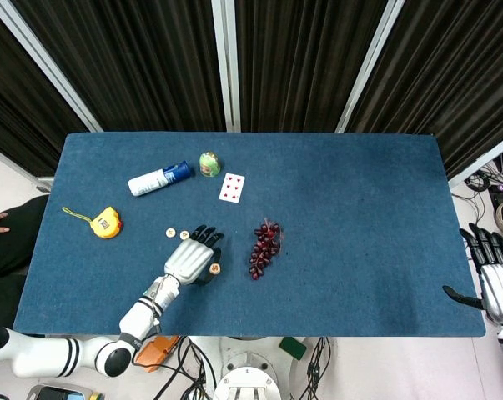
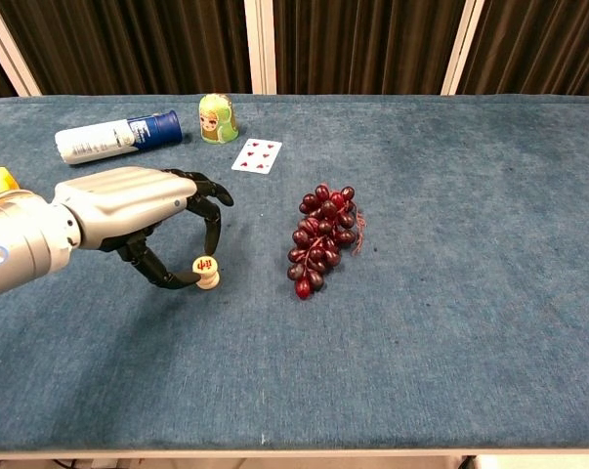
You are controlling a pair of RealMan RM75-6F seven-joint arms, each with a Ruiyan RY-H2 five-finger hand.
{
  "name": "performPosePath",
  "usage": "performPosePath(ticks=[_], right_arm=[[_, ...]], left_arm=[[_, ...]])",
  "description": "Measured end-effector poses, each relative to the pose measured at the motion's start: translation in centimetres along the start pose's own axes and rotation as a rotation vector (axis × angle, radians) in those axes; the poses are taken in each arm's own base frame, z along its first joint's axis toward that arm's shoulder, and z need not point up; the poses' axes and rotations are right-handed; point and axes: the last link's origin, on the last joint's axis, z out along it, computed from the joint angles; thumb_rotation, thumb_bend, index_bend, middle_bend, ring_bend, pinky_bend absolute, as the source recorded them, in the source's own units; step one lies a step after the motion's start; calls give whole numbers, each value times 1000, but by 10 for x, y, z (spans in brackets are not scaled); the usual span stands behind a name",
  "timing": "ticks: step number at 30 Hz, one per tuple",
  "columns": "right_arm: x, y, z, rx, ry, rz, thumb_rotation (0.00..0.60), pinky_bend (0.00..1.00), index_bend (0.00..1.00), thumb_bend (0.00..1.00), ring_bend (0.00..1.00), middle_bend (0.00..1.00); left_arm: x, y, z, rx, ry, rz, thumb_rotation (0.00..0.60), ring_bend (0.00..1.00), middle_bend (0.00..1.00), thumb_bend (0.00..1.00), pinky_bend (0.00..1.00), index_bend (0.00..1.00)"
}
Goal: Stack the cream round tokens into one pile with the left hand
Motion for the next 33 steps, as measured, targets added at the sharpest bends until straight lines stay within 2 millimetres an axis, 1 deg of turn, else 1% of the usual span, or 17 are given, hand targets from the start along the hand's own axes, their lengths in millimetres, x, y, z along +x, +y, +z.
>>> performPosePath(ticks=[7, 13, 17, 22, 26, 29, 33], right_arm=[[1, 0, 0, 0, 4, 0, 600, 15, 0, 186, 0, 23], [1, 0, -1, -3, 5, -1, 600, 14, 0, 186, 0, 23], [2, 0, -1, -2, 8, -2, 600, 14, 0, 187, 0, 23], [1, -1, -1, -4, 7, -3, 600, 15, 0, 186, 0, 23], [1, -2, 0, -5, 4, -5, 600, 14, 0, 186, 0, 23], [2, -2, 1, -7, 3, -6, 600, 14, 0, 187, 0, 23], [2, -3, 2, -6, 1, -8, 600, 15, 0, 186, 0, 23]], left_arm=[[4, -2, -2, 4, 10, -2, 600, 0, 96, 303, 0, 442], [17, -9, -1, 25, 48, -39, 600, 0, 96, 303, 0, 442], [28, -21, 8, 65, 80, -79, 600, 0, 96, 303, 0, 442], [31, -42, 23, 126, 89, -96, 600, 0, 93, 296, 0, 442], [26, -61, 36, 186, 80, -102, 600, 0, 85, 290, 0, 437], [21, -72, 42, 221, 60, -108, 600, 0, 84, 284, 0, 433], [13, -81, 43, 246, 33, -113, 600, 0, 84, 278, 0, 432]])
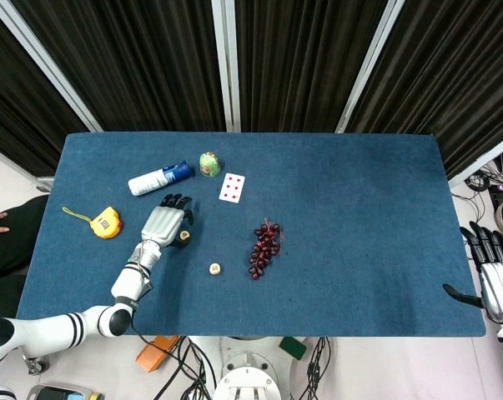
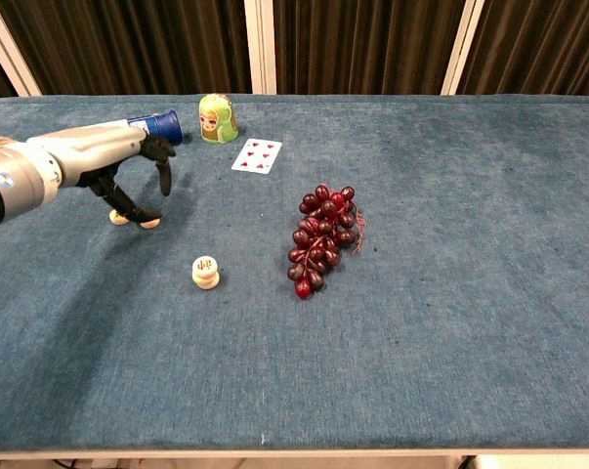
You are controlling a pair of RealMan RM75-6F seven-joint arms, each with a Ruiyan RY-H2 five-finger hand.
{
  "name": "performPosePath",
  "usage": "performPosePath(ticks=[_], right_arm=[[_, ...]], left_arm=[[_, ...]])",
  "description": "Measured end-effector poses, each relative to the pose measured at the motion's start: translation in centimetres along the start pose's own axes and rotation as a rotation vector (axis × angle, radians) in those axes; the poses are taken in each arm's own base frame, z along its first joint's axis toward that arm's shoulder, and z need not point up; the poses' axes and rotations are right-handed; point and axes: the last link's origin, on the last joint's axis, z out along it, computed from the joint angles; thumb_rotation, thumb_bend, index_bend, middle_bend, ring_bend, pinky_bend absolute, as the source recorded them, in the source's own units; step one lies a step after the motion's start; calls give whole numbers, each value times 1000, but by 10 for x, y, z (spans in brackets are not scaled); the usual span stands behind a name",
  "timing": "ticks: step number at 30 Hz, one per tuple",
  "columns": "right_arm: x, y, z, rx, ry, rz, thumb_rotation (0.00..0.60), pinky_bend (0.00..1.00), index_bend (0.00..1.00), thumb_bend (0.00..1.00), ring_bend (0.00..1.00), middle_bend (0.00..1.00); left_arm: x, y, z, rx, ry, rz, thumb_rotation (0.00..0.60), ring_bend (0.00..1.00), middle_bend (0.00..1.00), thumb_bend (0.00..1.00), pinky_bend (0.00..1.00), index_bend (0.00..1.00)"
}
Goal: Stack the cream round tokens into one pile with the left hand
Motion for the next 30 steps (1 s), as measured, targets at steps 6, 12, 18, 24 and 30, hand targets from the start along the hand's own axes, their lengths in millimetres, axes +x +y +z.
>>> performPosePath(ticks=[6, 12, 18, 24, 30], right_arm=[[-1, -1, 1, 4, -4, -1, 600, 14, 0, 186, 0, 23], [-1, -2, 1, 6, -3, -1, 600, 14, 0, 186, 0, 23], [0, -2, 0, 4, -2, -1, 600, 15, 0, 187, 0, 23], [0, -2, -2, 3, 1, -2, 600, 15, 0, 186, 0, 23], [1, -2, -3, 1, 2, -1, 600, 15, 0, 186, 0, 23]], left_arm=[[-5, -8, -4, 12, -13, 2, 600, 0, 84, 278, 0, 432], [-7, -14, -6, 25, -19, 6, 600, 0, 84, 281, 0, 432], [-10, -14, -5, 21, -25, 6, 600, 0, 84, 304, 0, 437], [-12, -12, -3, 19, -27, -3, 600, 0, 84, 347, 0, 464], [-10, -12, -4, 10, -13, -8, 600, 0, 93, 406, 0, 511]])
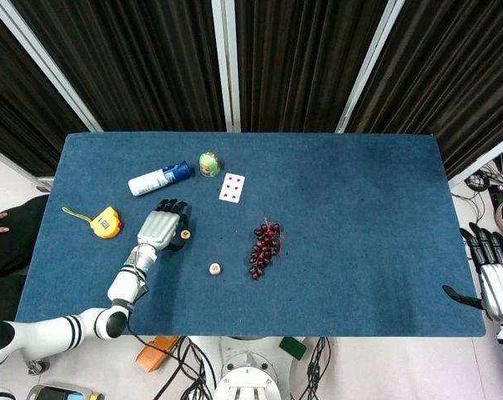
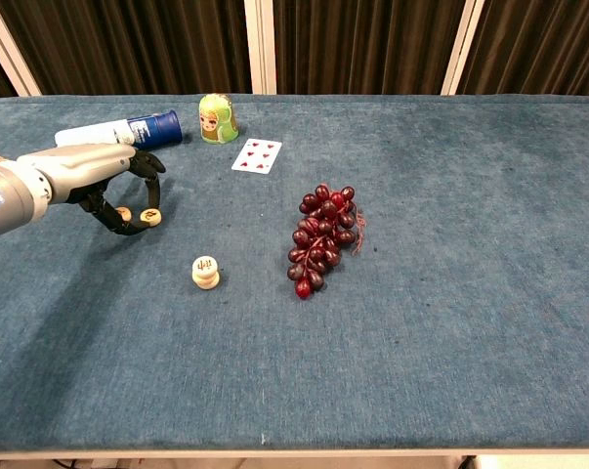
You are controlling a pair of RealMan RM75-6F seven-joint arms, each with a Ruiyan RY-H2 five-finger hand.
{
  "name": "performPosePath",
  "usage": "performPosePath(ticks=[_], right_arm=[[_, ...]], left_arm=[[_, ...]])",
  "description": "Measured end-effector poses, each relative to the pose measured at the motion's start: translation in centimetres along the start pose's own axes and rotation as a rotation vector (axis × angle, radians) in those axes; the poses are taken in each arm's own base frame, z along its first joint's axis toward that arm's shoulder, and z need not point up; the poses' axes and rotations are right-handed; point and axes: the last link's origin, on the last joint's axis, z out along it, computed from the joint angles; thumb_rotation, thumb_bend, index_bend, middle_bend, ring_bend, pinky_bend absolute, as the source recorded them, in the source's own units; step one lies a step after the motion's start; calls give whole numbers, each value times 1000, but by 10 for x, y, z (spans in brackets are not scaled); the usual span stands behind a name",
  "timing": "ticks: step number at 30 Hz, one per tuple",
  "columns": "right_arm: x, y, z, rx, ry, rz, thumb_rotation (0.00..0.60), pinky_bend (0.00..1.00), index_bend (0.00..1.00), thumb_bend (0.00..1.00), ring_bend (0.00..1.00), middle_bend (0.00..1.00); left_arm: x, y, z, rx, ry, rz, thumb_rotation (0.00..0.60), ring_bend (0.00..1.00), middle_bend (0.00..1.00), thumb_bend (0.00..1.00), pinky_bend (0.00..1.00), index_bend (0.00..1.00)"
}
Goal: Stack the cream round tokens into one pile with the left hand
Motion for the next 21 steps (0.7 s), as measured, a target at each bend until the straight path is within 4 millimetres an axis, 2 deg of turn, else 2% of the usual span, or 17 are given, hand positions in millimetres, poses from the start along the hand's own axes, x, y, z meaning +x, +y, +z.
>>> performPosePath(ticks=[7, 13, 17, 21], right_arm=[[0, -2, 1, 8, -1, 0, 600, 14, 0, 186, 0, 23], [-2, -2, 3, 11, -6, -1, 600, 15, 0, 186, 0, 23], [-2, -2, 3, 9, -7, -2, 600, 15, 0, 187, 0, 23], [-2, -1, 2, 6, -7, -1, 600, 15, 0, 186, 0, 23]], left_arm=[[12, 6, -13, -44, 48, 2, 600, 0, 93, 397, 0, 511], [17, 25, -35, -137, 56, 7, 600, 0, 93, 375, 0, 511], [15, 43, -52, -210, 30, 11, 600, 0, 93, 359, 0, 510], [10, 56, -61, -262, 5, 28, 600, 0, 93, 353, 0, 506]])
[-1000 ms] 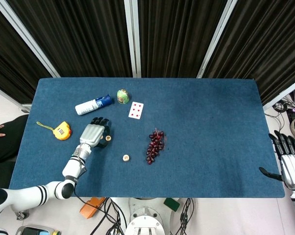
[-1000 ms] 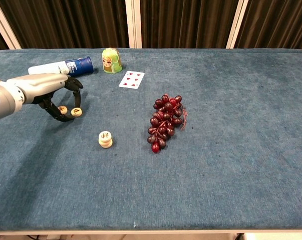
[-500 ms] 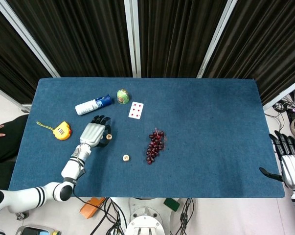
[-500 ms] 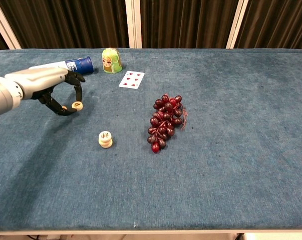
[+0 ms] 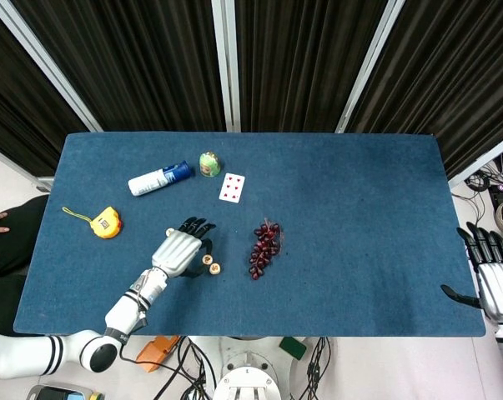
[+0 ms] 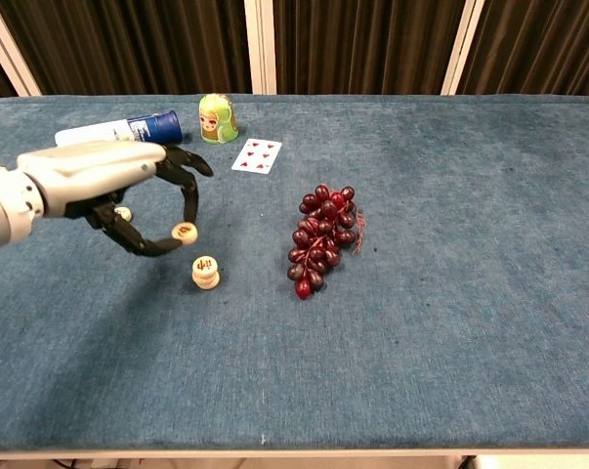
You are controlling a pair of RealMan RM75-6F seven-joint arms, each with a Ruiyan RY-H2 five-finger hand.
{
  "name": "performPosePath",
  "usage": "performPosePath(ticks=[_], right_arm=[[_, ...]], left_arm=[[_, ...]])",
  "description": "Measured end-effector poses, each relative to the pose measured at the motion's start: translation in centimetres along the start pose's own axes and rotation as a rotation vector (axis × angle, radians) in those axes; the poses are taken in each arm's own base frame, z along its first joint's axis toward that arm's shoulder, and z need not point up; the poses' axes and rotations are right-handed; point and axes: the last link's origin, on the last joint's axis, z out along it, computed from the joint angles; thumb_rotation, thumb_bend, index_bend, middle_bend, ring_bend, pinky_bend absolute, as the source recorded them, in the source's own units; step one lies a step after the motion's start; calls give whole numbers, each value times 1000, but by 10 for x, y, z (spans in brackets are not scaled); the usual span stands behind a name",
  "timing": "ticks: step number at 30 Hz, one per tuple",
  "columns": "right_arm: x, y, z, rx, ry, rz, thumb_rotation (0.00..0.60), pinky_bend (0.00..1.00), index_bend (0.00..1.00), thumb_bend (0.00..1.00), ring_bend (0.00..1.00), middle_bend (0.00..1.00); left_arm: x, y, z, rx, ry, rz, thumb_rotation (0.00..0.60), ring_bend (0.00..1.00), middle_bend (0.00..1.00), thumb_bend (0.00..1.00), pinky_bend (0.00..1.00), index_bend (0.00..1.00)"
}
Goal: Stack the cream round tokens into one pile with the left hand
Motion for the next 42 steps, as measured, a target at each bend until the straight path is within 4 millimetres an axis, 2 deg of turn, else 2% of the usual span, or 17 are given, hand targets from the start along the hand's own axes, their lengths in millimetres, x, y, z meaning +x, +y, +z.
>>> performPosePath(ticks=[6, 14, 42], right_arm=[[0, 1, -1, -3, 1, 2, 600, 15, 0, 186, 0, 23], [-1, 3, 0, -5, -2, 4, 600, 15, 0, 187, 0, 23], [-1, 2, 3, 2, -5, 5, 600, 14, 0, 186, 0, 23]], left_arm=[[-5, 15, 4, -31, -17, 14, 600, 0, 93, 351, 0, 499], [-7, 23, 7, -36, -35, 33, 600, 0, 93, 346, 0, 492], [-12, 20, 6, -6, -39, 49, 600, 0, 92, 313, 0, 462]])
